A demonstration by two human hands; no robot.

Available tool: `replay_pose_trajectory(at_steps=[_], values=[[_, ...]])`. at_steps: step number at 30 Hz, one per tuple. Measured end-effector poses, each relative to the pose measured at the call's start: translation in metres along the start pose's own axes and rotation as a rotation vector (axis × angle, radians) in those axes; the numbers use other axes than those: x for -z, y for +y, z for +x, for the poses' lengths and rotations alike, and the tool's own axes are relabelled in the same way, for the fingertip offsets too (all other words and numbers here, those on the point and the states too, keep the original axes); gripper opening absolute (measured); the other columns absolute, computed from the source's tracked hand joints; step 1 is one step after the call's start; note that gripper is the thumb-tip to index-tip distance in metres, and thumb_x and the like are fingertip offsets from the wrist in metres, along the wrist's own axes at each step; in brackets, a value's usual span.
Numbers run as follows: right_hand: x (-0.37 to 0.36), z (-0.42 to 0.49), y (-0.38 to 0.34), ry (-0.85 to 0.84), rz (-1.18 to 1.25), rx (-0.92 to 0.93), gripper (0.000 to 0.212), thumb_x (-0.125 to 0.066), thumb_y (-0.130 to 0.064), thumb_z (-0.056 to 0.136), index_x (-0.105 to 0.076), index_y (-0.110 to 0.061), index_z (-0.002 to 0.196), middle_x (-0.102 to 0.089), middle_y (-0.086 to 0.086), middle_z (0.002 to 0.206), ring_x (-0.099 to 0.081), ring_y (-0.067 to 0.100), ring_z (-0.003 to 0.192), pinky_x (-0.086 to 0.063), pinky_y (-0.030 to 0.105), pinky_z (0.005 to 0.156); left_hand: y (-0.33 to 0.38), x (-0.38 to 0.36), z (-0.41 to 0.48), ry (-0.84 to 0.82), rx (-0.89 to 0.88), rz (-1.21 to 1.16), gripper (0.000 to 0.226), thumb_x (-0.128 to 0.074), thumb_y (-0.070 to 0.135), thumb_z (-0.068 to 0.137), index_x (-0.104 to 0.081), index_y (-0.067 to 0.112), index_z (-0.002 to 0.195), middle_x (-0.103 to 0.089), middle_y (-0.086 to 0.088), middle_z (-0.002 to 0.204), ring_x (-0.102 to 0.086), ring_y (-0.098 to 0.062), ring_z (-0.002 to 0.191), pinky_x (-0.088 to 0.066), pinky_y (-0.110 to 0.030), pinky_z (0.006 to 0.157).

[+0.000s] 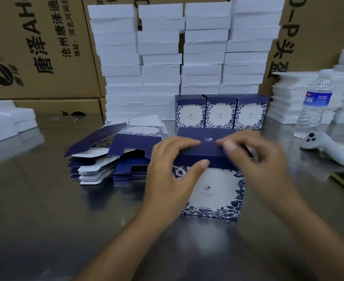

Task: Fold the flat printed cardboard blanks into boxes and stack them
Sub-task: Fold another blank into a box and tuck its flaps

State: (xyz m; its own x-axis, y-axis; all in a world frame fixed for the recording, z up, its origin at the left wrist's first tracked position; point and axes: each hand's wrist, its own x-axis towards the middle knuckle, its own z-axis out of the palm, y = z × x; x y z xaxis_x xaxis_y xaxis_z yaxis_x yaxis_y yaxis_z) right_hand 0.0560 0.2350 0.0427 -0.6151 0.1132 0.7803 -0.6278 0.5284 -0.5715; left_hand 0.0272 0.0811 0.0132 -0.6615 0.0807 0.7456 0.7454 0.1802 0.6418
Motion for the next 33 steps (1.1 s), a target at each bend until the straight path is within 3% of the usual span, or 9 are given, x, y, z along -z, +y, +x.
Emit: replay_pose_trajectory(at_steps=[3,6,10,16,21,24,27,31,33], values=[[-0.005,-0.004,0.002,-0.056,-0.264,0.166,0.024,-0.071,-0.036,0.074,-0.073,-0.018,0.089,-0.059,-0.003,0.085,-0.057,0.017,0.084,-0.045,0.036,0.079,0.000,0.000,0.000,-0.014,0.000,0.014,0.018,-0.062,0.046,0.080,-0.063,0.042,0.097,-0.054,0.019,0.111,-0.048,-0.007,0.117,-0.035,-0.014,0.097],[-0.006,-0.005,0.004,-0.013,-0.213,0.161,0.017,-0.068,-0.030,0.077,-0.073,-0.017,0.088,-0.058,-0.004,0.084,-0.058,0.020,0.084,-0.047,0.042,0.077,-0.002,0.000,0.002,-0.009,0.034,-0.009,0.009,-0.060,0.039,0.084,-0.066,0.042,0.091,-0.055,0.019,0.109,-0.047,-0.004,0.116,-0.035,-0.014,0.095],[-0.013,-0.008,0.006,0.038,-0.173,0.145,0.012,-0.067,-0.024,0.079,-0.073,-0.014,0.083,-0.056,-0.003,0.081,-0.057,0.021,0.080,-0.047,0.040,0.070,-0.003,-0.002,0.003,0.016,0.039,-0.014,0.009,-0.060,0.034,0.085,-0.069,0.036,0.083,-0.053,0.020,0.106,-0.048,-0.002,0.113,-0.036,-0.015,0.093],[-0.013,-0.007,0.005,0.020,-0.121,0.132,0.007,-0.068,-0.026,0.078,-0.071,-0.023,0.084,-0.058,-0.003,0.080,-0.059,0.020,0.083,-0.047,0.038,0.073,-0.004,-0.005,0.002,0.073,-0.033,0.028,0.009,-0.054,0.039,0.087,-0.060,0.045,0.086,-0.055,0.015,0.100,-0.047,0.000,0.110,-0.033,-0.011,0.092],[-0.009,-0.006,0.009,0.067,-0.064,0.122,0.005,-0.070,-0.024,0.076,-0.067,-0.027,0.079,-0.064,-0.007,0.081,-0.061,0.000,0.084,-0.044,0.014,0.077,-0.005,0.001,0.003,0.063,-0.022,0.015,0.008,-0.057,0.041,0.084,-0.063,0.039,0.088,-0.059,0.018,0.104,-0.050,-0.003,0.110,-0.036,-0.014,0.091],[-0.008,-0.007,0.013,0.145,-0.029,0.084,0.013,-0.064,-0.021,0.081,-0.060,-0.029,0.072,-0.064,-0.017,0.081,-0.061,-0.010,0.085,-0.042,0.007,0.078,-0.006,0.004,0.005,0.033,0.068,-0.062,0.003,-0.059,0.038,0.085,-0.060,0.036,0.085,-0.064,0.021,0.101,-0.051,0.001,0.110,-0.039,-0.016,0.091],[-0.011,-0.009,0.015,0.180,-0.064,0.112,0.008,-0.063,-0.019,0.082,-0.060,-0.023,0.076,-0.062,-0.017,0.082,-0.061,-0.010,0.085,-0.043,0.009,0.080,-0.005,0.006,0.008,0.028,0.066,-0.066,0.009,-0.054,0.032,0.087,-0.058,0.033,0.079,-0.065,0.020,0.100,-0.053,-0.003,0.110,-0.042,-0.021,0.092],[-0.013,-0.011,0.019,0.188,-0.146,0.184,0.008,-0.066,-0.017,0.081,-0.066,-0.011,0.076,-0.064,-0.006,0.080,-0.062,0.004,0.085,-0.048,0.026,0.082,-0.005,0.006,0.009,0.025,0.064,-0.066,0.011,-0.054,0.031,0.086,-0.059,0.032,0.076,-0.065,0.022,0.096,-0.052,-0.002,0.108,-0.043,-0.023,0.092],[-0.014,-0.011,0.020,0.201,-0.167,0.184,0.014,-0.065,-0.016,0.081,-0.067,-0.003,0.075,-0.064,-0.001,0.080,-0.062,0.005,0.086,-0.048,0.022,0.082,-0.005,0.006,0.009,0.021,0.067,-0.064,0.012,-0.054,0.032,0.086,-0.058,0.032,0.075,-0.065,0.022,0.095,-0.052,-0.002,0.107,-0.043,-0.025,0.092]])
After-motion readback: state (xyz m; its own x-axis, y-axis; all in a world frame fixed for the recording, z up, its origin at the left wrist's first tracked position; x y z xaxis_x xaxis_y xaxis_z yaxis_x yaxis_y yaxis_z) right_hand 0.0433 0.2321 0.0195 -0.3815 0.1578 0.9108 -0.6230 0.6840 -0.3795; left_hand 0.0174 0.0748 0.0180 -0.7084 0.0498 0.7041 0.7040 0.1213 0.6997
